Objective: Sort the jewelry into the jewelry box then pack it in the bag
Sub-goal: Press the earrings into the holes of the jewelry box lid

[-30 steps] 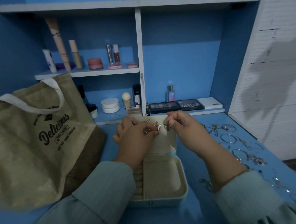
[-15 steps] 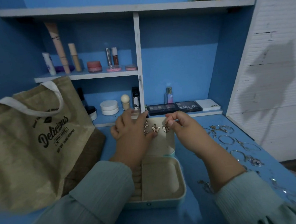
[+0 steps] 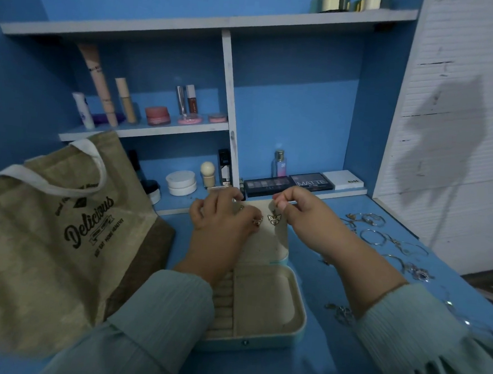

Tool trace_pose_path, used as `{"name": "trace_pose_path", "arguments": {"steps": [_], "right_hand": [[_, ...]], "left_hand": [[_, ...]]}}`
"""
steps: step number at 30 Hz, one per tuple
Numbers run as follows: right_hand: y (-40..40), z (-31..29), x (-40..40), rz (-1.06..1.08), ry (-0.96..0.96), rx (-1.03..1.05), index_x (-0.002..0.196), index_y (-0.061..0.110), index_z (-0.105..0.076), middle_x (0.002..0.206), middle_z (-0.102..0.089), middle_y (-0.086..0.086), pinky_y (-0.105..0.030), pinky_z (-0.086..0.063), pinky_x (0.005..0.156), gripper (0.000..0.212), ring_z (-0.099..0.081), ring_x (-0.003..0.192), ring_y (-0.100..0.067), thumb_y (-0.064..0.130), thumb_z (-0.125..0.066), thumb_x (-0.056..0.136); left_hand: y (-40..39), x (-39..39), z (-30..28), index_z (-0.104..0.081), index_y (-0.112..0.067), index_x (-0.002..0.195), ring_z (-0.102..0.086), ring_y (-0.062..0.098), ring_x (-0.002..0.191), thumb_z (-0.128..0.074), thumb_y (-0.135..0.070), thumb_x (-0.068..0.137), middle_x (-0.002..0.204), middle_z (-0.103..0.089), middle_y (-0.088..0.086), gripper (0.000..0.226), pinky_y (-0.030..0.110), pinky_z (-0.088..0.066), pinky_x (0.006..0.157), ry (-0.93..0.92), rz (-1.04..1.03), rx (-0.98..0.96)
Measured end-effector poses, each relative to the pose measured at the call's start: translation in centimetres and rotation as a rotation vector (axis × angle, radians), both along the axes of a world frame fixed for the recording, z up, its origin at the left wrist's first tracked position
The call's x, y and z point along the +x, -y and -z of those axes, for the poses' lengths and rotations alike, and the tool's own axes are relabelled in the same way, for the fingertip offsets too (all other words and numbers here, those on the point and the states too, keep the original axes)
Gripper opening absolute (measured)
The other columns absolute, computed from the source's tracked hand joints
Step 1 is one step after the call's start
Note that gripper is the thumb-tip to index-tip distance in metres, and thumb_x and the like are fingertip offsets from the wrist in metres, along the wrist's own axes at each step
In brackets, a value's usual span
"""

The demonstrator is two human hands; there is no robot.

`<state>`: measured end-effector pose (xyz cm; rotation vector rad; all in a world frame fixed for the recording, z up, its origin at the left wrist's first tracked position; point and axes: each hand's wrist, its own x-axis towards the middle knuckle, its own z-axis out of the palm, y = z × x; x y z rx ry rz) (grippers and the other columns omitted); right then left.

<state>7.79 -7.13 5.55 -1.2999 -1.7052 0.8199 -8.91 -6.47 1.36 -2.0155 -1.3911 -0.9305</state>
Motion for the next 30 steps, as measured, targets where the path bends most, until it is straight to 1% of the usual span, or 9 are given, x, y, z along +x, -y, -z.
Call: {"name": "trace_pose_path", "arguments": {"steps": [2, 4, 8, 10, 13, 18, 24, 27, 30], "right_hand": [[0.1, -0.1, 0.0, 0.003, 0.013, 0.010, 0.094, 0.014, -0.056, 0.107, -0.060, 0.001, -0.013, -0.037, 0.070, 0.013, -0.053, 0.092, -0.014, 0.020, -0.045, 0.097], [0.0, -0.1, -0.1, 0.004, 0.020, 0.015, 0.096, 0.013, -0.057, 0.108, -0.061, -0.001, -0.015, -0.037, 0.069, 0.015, -0.055, 0.096, -0.019, 0.020, -0.045, 0.097], [0.0, -0.1, -0.1, -0.001, 0.028, 0.018, 0.094, 0.014, -0.057, 0.110, -0.060, -0.004, -0.019, -0.039, 0.070, 0.014, -0.055, 0.096, -0.019, 0.020, -0.044, 0.097], [0.0, -0.1, -0.1, -0.001, 0.033, 0.022, 0.093, 0.015, -0.056, 0.110, -0.061, -0.005, -0.021, -0.039, 0.070, 0.013, -0.055, 0.095, -0.020, 0.020, -0.044, 0.096], [0.0, -0.1, -0.2, -0.009, 0.027, 0.028, 0.090, 0.016, -0.055, 0.109, -0.060, -0.004, -0.017, -0.037, 0.067, 0.012, -0.052, 0.087, -0.014, 0.019, -0.045, 0.097], [-0.1, 0.0, -0.1, -0.017, 0.026, 0.030, 0.091, 0.015, -0.054, 0.109, -0.060, -0.004, -0.014, -0.037, 0.067, 0.012, -0.052, 0.087, -0.012, 0.019, -0.045, 0.097], [-0.2, 0.0, -0.1, -0.013, 0.030, 0.047, 0.096, 0.008, -0.057, 0.111, -0.059, -0.005, -0.011, -0.036, 0.069, 0.016, -0.051, 0.090, -0.013, 0.017, -0.044, 0.097], [-0.2, 0.1, -0.2, -0.013, 0.029, 0.036, 0.097, 0.008, -0.057, 0.111, -0.059, -0.004, -0.010, -0.035, 0.067, 0.016, -0.051, 0.089, -0.011, 0.017, -0.044, 0.097], [-0.2, 0.0, -0.3, -0.014, 0.013, 0.031, 0.092, 0.011, -0.056, 0.110, -0.061, -0.006, -0.013, -0.037, 0.069, 0.014, -0.054, 0.092, -0.015, 0.016, -0.044, 0.097]], "left_hand": [[-0.1, 0.0, 0.0, -0.068, -0.038, 0.085, -0.036, 0.025, 0.109, -0.044, -0.039, 0.075, 0.117, -0.042, 0.002, 0.026, 0.041, -0.021, 0.089, -0.094, 0.040, -0.010], [-0.3, -0.1, -0.2, -0.070, -0.040, 0.083, -0.035, 0.026, 0.109, -0.043, -0.038, 0.072, 0.117, -0.039, 0.001, 0.029, 0.039, -0.020, 0.089, -0.181, 0.055, -0.004], [-0.6, -0.4, -0.6, -0.069, -0.039, 0.077, -0.036, 0.026, 0.108, -0.058, -0.036, 0.065, 0.118, -0.038, 0.002, 0.016, 0.040, -0.020, 0.090, -0.278, 0.037, 0.021], [-0.8, -0.4, -0.6, -0.068, -0.037, 0.075, -0.036, 0.025, 0.108, -0.055, -0.037, 0.068, 0.117, -0.038, 0.001, 0.015, 0.039, -0.020, 0.089, -0.286, 0.022, 0.027], [-0.9, -0.3, -0.5, -0.067, -0.036, 0.073, -0.036, 0.024, 0.107, -0.043, -0.040, 0.074, 0.116, -0.039, 0.001, 0.024, 0.038, -0.020, 0.089, -0.269, 0.008, 0.040], [-1.2, 0.0, -0.3, -0.067, -0.034, 0.070, -0.037, 0.023, 0.106, -0.044, -0.042, 0.073, 0.114, -0.039, 0.000, 0.024, 0.037, -0.022, 0.087, -0.265, 0.000, 0.085], [-1.2, -0.1, -0.4, -0.067, -0.034, 0.071, -0.037, 0.022, 0.105, -0.043, -0.040, 0.073, 0.112, -0.039, -0.001, 0.024, 0.037, -0.021, 0.086, -0.290, 0.022, 0.114], [-1.1, -0.4, -0.3, -0.067, -0.033, 0.073, -0.038, 0.023, 0.103, -0.042, -0.037, 0.071, 0.107, -0.038, -0.002, 0.026, 0.035, -0.021, 0.085, -0.303, 0.043, 0.112], [-1.1, -0.6, -0.2, -0.068, -0.033, 0.074, -0.038, 0.022, 0.098, -0.041, -0.038, 0.070, 0.099, -0.036, -0.003, 0.028, 0.035, -0.021, 0.083, -0.281, 0.029, 0.079]]}}
